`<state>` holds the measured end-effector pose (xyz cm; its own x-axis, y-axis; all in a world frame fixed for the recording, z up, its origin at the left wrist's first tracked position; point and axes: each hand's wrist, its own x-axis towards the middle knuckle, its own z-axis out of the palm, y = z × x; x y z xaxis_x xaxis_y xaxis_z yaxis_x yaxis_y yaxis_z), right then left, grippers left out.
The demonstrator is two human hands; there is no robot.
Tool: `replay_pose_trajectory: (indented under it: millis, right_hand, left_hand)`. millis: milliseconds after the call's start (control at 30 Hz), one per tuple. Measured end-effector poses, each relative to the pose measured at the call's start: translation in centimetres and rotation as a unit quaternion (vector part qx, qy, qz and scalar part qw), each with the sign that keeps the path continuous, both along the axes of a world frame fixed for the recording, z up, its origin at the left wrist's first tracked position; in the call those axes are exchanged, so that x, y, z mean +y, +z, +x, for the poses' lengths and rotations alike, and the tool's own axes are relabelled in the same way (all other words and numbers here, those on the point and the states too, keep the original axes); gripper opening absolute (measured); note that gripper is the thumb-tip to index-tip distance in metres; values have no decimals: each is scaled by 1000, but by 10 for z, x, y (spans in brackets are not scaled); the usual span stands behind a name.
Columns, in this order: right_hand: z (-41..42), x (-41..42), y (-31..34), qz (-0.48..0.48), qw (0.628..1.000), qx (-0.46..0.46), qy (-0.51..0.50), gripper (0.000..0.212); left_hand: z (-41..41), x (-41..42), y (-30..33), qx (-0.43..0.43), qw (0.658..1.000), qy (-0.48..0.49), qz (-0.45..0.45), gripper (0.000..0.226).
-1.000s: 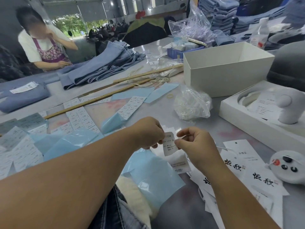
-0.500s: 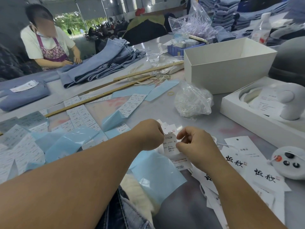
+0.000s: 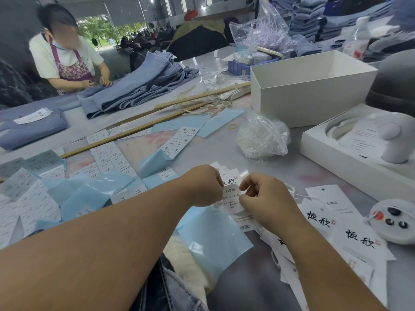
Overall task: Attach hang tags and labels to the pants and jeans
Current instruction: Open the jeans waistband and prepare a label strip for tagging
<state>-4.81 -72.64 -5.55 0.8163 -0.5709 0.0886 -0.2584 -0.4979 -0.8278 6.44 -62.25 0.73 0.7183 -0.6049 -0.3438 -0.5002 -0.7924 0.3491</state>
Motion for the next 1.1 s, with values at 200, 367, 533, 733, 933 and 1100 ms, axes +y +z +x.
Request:
replay_pose_trajectory:
  millis: [200,367,533,733,933,1100]
  right_hand:
    - [0,2,-1,-32,999,5,-7,16]
    - [3,5,-5,-53,998,16,-3,13]
    - [4,3,-10,-48,999,15,-6,14]
    - [6,1,-13,-35,999,19,-5,25]
    - [7,0,-12,-25,999,37,-14,35]
    - [4,-3,-10,-7,999,40,-13,42]
  left_hand:
    - [-1,1,0,-2,1000,-17,19,21]
    - [-2,2,1,-17,998,-43,40,25]
    - [-6,4,1,-91,989,-90,80,29]
    - [-15,4,4,-258,927,-190,194,38]
    - [-13,9,9,-301,903,-170,256,20]
    - [-14,10,7,-279,905,-170,273,18]
